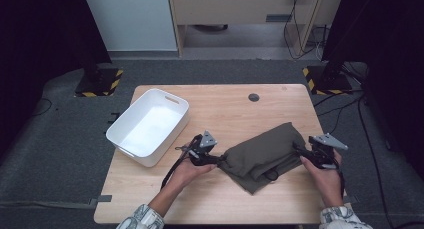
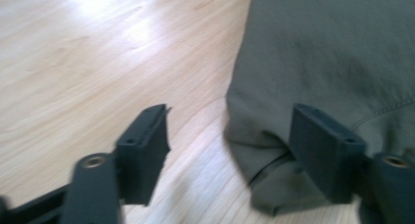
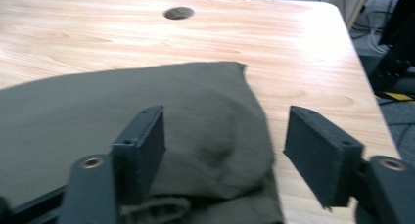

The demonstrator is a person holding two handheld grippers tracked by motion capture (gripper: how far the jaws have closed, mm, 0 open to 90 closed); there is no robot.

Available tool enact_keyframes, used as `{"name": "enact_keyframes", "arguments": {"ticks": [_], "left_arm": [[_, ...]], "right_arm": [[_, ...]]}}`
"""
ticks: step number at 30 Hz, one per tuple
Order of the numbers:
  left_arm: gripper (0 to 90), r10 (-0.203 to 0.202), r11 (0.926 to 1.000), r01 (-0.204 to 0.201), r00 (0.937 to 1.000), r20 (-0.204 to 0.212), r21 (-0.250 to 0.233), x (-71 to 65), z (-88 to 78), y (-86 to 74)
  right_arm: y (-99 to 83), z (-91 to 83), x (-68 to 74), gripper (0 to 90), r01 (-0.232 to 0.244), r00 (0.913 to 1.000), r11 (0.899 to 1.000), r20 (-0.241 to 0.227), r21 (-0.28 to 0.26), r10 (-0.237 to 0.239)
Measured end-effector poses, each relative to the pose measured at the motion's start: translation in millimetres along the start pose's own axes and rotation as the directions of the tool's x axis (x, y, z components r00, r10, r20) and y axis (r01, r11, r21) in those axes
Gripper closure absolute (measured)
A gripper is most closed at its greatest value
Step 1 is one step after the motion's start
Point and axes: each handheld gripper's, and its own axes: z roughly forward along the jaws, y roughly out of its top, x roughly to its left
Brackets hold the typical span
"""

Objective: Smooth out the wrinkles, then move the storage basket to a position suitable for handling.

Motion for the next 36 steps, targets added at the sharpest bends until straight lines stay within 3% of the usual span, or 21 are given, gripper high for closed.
{"name": "enact_keyframes", "arguments": {"ticks": [5,10,14,23,26,36], "left_arm": [[19.5,-0.039,0.9992,0.039,0.9991,-0.018,-0.006,12.4,-13.8,3.2],[13.3,-0.073,0.9969,0.073,0.9973,-0.011,-0.030,21.3,-26.6,5.0],[10.7,-0.080,0.9962,0.079,0.9966,-0.020,-0.036,24.1,-32.6,4.2],[13.7,-0.053,0.9985,0.051,0.9938,-0.098,-0.019,22.1,-61.3,4.0],[15.1,-0.051,0.9985,0.047,0.9899,-0.132,-0.029,26.4,-85.3,-1.8],[22.0,-0.103,0.9942,0.095,0.9764,-0.190,-0.051,50.3,-126.5,-22.6]], "right_arm": [[1.7,1.3,7.0,21.4,0.004,0.9997,1.000,-0.022,0.002,-0.004],[1.2,2.9,7.6,17.1,-0.001,0.9997,1.000,-0.024,0.012,0.002],[0.7,3.0,6.8,15.2,-0.006,0.9995,1.000,-0.031,0.022,0.006],[1.1,3.6,8.3,15.1,0.005,0.9995,1.000,-0.030,0.022,-0.005],[0.9,4.0,9.7,15.2,0.008,0.9994,1.000,-0.034,0.026,-0.007],[-0.7,3.7,17.8,14.9,0.030,0.9989,0.999,-0.038,0.036,-0.029]]}}
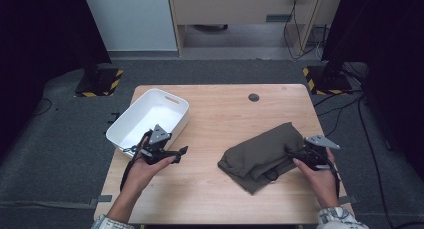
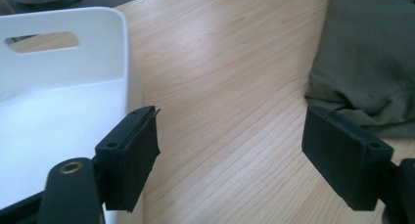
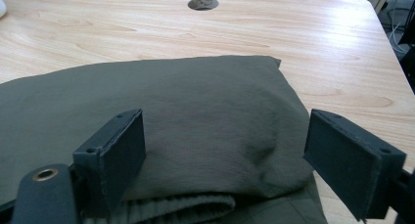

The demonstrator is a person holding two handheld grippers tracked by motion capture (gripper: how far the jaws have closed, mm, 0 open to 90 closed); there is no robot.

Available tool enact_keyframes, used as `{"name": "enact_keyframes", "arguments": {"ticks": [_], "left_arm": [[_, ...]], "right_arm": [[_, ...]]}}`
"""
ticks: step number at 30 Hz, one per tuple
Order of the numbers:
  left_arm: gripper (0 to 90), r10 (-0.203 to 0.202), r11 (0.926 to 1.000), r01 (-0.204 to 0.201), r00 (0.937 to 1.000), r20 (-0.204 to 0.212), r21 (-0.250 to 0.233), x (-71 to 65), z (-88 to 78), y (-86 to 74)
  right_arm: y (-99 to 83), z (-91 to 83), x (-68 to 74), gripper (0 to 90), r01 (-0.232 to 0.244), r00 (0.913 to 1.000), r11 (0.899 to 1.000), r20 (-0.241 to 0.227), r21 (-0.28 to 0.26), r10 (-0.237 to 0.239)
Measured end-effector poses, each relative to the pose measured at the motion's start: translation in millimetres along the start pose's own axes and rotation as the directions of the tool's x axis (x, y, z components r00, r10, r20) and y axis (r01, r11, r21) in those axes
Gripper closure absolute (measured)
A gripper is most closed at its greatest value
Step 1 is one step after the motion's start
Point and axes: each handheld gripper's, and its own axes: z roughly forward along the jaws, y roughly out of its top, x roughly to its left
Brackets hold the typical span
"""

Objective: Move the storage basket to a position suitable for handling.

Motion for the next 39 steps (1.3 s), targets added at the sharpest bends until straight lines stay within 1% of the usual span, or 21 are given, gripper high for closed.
{"name": "enact_keyframes", "arguments": {"ticks": [2,3,5,7,9,10,13,16,17,18,22,23,24,26,27,30,31,32,33,34,39], "left_arm": [[23.2,-0.003,1.0000,0.003,1.0000,-0.009,-0.001,2.8,-3.1,-1.4],[23.2,-0.011,0.9999,0.011,0.9995,-0.030,-0.011,8.9,-12.1,-2.8],[24.5,-0.017,0.9995,0.016,0.9990,-0.042,-0.028,15.2,-22.2,-5.6],[25.8,-0.020,0.9995,0.019,0.9973,-0.070,-0.026,23.0,-29.4,-10.4],[28.6,-0.019,0.9996,0.017,0.9964,-0.083,-0.021,26.7,-31.2,-13.3],[30.5,-0.032,0.9995,0.031,0.9956,-0.088,-0.010,32.6,-32.2,-19.9],[36.7,-0.028,0.9996,0.028,0.9940,-0.106,0.003,36.3,-33.7,-28.7],[45.0,-0.032,0.9995,0.032,0.9951,-0.094,0.001,37.4,-35.6,-32.1],[45.0,-0.023,0.9997,0.024,0.9954,-0.093,0.009,36.9,-36.0,-34.3],[50.8,-0.011,0.9998,0.013,0.9950,-0.099,0.018,36.8,-36.0,-38.5],[60.7,-0.023,0.9990,0.027,0.9956,-0.091,0.036,38.7,-33.9,-46.7],[60.7,-0.023,0.9987,0.027,0.9954,-0.093,0.043,39.0,-32.9,-49.0],[68.8,-0.027,0.9985,0.031,0.9959,-0.086,0.046,40.1,-32.3,-52.0],[76.3,-0.056,0.9976,0.057,0.9975,-0.043,0.039,41.8,-31.7,-53.0],[79.6,-0.056,0.9976,0.057,0.9975,-0.043,0.039,41.8,-31.7,-53.0],[81.9,-0.093,0.9955,0.093,0.9956,-0.003,0.019,39.3,-30.5,-53.7],[82.4,-0.093,0.9955,0.093,0.9956,-0.003,0.019,39.3,-30.5,-53.7],[82.5,-0.096,0.9953,0.096,0.9954,0.008,0.010,34.4,-29.0,-53.9],[82.7,-0.096,0.9953,0.096,0.9954,0.008,0.010,34.4,-29.0,-53.9],[82.8,-0.060,0.9979,0.060,0.9982,0.001,0.022,27.5,-28.1,-51.8],[81.9,-0.059,0.9981,0.058,0.9978,0.030,0.018,11.8,-25.1,-49.9]], "right_arm": [[0.1,0.1,0.5,14.8,0.001,1.0000,1.000,-0.003,0.001,-0.001],[0.4,-0.3,0.9,14.6,0.001,1.0000,1.000,0.000,-0.001,-0.001],[-0.6,-0.7,1.2,14.4,-0.004,1.0000,1.000,-0.003,0.000,0.004],[-2.5,-0.8,2.3,14.2,-0.004,0.9999,1.000,-0.010,0.010,0.004],[-3.2,-0.9,2.7,14.0,0.000,1.0000,1.000,-0.010,0.010,0.000],[-2.6,-1.9,2.9,12.4,0.004,0.9999,1.000,-0.015,0.008,-0.004],[-2.4,-3.7,2.6,11.4,0.013,0.9997,1.000,-0.022,0.000,-0.013],[-3.7,-4.9,1.7,11.2,0.030,0.9990,1.000,-0.033,0.001,-0.030],[-3.7,-4.9,1.7,11.2,0.030,0.9990,1.000,-0.033,0.001,-0.030],[-4.6,-4.0,0.3,11.3,0.026,0.9992,1.000,-0.031,0.006,-0.026],[-6.1,-2.5,-0.8,11.5,0.019,0.9992,1.000,-0.035,0.021,-0.019],[-6.5,-2.0,-1.2,11.4,0.019,0.9993,1.000,-0.033,0.025,-0.019],[-6.7,-2.0,-1.7,11.6,0.014,0.9994,0.999,-0.033,0.031,-0.013],[-6.7,-2.2,-2.4,11.7,0.012,0.9994,0.999,-0.034,0.032,-0.011],[-6.7,-2.2,-2.4,11.7,0.012,0.9994,0.999,-0.034,0.032,-0.011],[-7.3,-1.6,-2.6,12.0,0.013,0.9994,0.999,-0.033,0.036,-0.012],[-7.3,-1.7,-2.5,12.0,0.012,0.9994,0.999,-0.033,0.038,-0.010],[-7.3,-1.7,-2.6,12.1,0.011,0.9994,0.999,-0.033,0.038,-0.009],[-7.3,-1.7,-2.6,12.1,0.011,0.9994,0.999,-0.033,0.038,-0.009],[-7.4,-1.8,-3.4,12.1,0.010,0.9994,0.999,-0.033,0.037,-0.009],[-8.0,-1.4,-5.0,12.2,0.008,0.9995,0.999,-0.032,0.040,-0.007]]}}
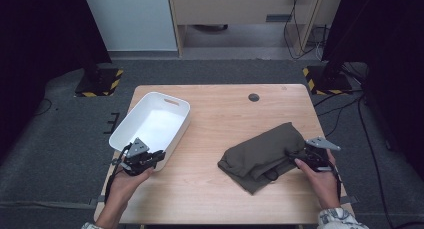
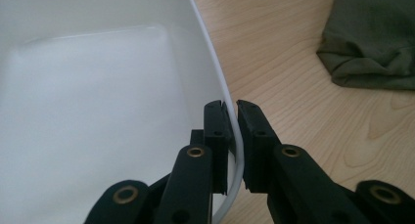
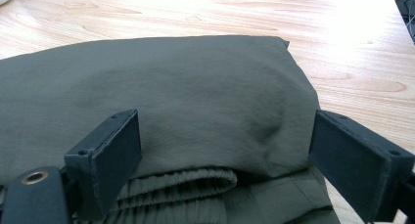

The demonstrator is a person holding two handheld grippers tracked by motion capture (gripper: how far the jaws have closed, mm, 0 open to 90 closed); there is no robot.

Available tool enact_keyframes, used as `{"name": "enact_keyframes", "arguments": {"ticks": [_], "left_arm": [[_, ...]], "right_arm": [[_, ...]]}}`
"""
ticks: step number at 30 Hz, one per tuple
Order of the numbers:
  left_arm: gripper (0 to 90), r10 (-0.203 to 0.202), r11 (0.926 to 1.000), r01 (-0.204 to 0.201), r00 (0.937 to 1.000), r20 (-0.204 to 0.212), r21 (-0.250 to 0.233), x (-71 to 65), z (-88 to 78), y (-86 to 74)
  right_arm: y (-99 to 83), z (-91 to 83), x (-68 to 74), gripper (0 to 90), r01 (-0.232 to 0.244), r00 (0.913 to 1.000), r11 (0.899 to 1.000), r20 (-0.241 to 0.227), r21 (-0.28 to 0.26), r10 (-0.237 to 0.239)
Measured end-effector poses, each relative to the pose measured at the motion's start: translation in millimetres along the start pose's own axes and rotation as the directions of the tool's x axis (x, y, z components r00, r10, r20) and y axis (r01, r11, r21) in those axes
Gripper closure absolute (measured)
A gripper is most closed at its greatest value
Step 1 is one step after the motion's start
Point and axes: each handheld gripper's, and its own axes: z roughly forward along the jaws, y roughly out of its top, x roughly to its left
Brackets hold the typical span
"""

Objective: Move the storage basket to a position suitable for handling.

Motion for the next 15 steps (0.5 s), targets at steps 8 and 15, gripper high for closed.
{"name": "enact_keyframes", "arguments": {"ticks": [8,15], "left_arm": [[68.2,0.020,0.9997,-0.020,0.9997,0.011,-0.016,-17.8,1.6,6.7],[45.0,-0.045,0.9955,0.041,0.9983,-0.036,-0.085,2.7,-17.2,14.0]], "right_arm": [[-0.3,0.1,0.3,12.3,-0.001,1.0000,1.000,-0.002,0.005,0.001],[-0.7,-0.2,-2.3,11.9,0.001,1.0000,1.000,0.000,0.005,-0.001]]}}
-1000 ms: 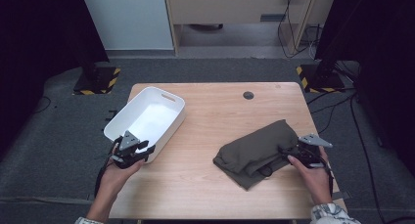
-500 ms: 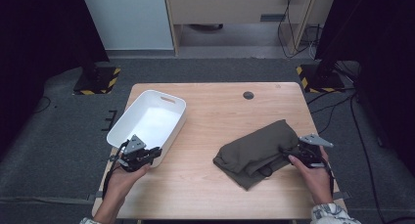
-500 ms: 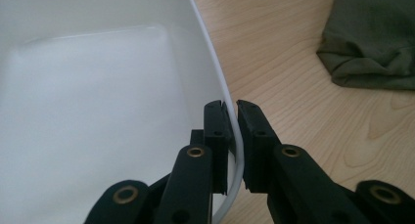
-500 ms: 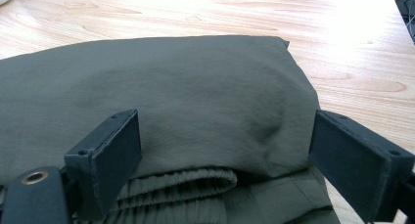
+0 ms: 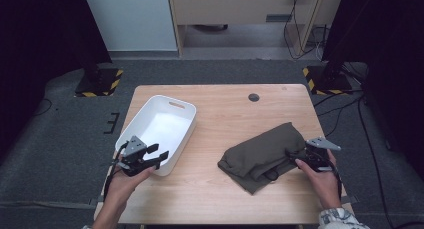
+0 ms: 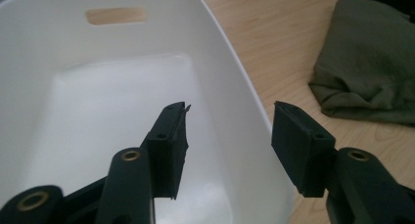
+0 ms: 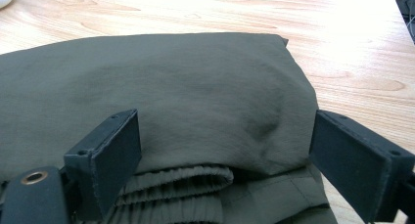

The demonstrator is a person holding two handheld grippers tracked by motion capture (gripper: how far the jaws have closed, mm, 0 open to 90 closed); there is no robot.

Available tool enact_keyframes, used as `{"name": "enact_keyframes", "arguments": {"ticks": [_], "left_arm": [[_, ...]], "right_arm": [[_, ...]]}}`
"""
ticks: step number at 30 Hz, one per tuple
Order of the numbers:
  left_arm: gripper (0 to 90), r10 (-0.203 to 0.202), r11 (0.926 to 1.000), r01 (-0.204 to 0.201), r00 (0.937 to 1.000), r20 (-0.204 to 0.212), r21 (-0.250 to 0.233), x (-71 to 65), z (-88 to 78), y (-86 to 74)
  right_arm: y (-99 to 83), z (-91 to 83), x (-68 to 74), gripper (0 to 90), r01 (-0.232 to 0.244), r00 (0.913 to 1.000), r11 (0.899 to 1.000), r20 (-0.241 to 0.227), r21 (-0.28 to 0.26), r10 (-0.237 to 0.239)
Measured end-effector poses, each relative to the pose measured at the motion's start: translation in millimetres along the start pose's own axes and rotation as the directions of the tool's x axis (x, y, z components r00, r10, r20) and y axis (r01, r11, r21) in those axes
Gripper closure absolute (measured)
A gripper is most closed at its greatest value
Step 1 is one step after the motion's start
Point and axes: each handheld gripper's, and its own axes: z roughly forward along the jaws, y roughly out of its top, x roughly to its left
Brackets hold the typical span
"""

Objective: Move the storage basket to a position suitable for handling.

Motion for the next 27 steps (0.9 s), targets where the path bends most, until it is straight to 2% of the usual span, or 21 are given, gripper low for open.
{"name": "enact_keyframes", "arguments": {"ticks": [2,3,4,6,7,8,10,14,17,20,21,22,27], "left_arm": [[42.6,-0.014,0.9998,0.013,0.9987,-0.048,-0.017,14.8,-7.8,3.2],[42.3,-0.014,0.9998,0.013,0.9987,-0.048,-0.017,14.8,-7.8,3.2],[42.6,-0.036,0.9987,0.033,0.9966,-0.073,-0.038,26.1,-12.9,4.6],[42.6,-0.025,0.9992,0.021,0.9931,-0.115,-0.035,37.4,-17.6,5.8],[42.1,-0.025,0.9992,0.021,0.9931,-0.115,-0.035,37.4,-17.6,5.8],[41.5,-0.038,0.9985,0.031,0.9878,-0.151,-0.044,49.5,-23.0,6.3],[42.7,-0.037,0.9984,0.029,0.9840,-0.174,-0.050,59.9,-28.2,5.8],[42.8,-0.070,0.9961,0.057,0.9750,-0.211,-0.067,78.4,-35.6,0.2],[43.4,-0.073,0.9968,0.061,0.9640,-0.256,-0.052,88.9,-37.0,-6.2],[45.0,-0.080,0.9963,0.070,0.9638,-0.254,-0.049,94.8,-36.6,-10.3],[45.0,-0.084,0.9963,0.075,0.9627,-0.257,-0.042,98.5,-36.0,-12.8],[46.5,-0.089,0.9960,0.085,0.9590,-0.269,-0.030,102.6,-35.4,-16.4],[52.5,-0.117,0.9931,0.115,0.9564,-0.268,-0.021,109.7,-33.4,-23.6]], "right_arm": [[-0.1,0.0,-0.2,11.9,-0.001,1.0000,1.000,0.000,0.002,0.001],[-0.1,0.0,-0.2,11.9,-0.001,1.0000,1.000,0.000,0.002,0.001],[-0.2,-0.1,-0.1,12.0,0.007,1.0000,1.000,0.000,0.004,-0.007],[-0.2,0.3,0.6,12.0,0.006,1.0000,1.000,0.001,0.006,-0.006],[-0.2,0.3,0.6,12.0,0.006,1.0000,1.000,0.001,0.006,-0.006],[-0.2,0.3,1.5,12.0,0.007,1.0000,1.000,0.001,0.006,-0.007],[-0.2,0.4,1.8,12.0,0.007,1.0000,1.000,0.002,0.008,-0.007],[-0.5,1.3,1.3,11.9,0.009,1.0000,1.000,0.002,0.006,-0.009],[-0.6,1.2,1.2,11.9,0.008,1.0000,1.000,0.002,0.006,-0.008],[-0.6,1.1,1.2,11.9,0.008,1.0000,1.000,0.002,0.006,-0.008],[-0.6,1.1,1.2,11.9,0.008,1.0000,1.000,0.002,0.007,-0.008],[-0.7,1.2,1.2,11.9,0.007,1.0000,1.000,0.002,0.007,-0.007],[-0.7,0.9,0.8,11.9,0.005,1.0000,1.000,0.002,0.008,-0.005]]}}
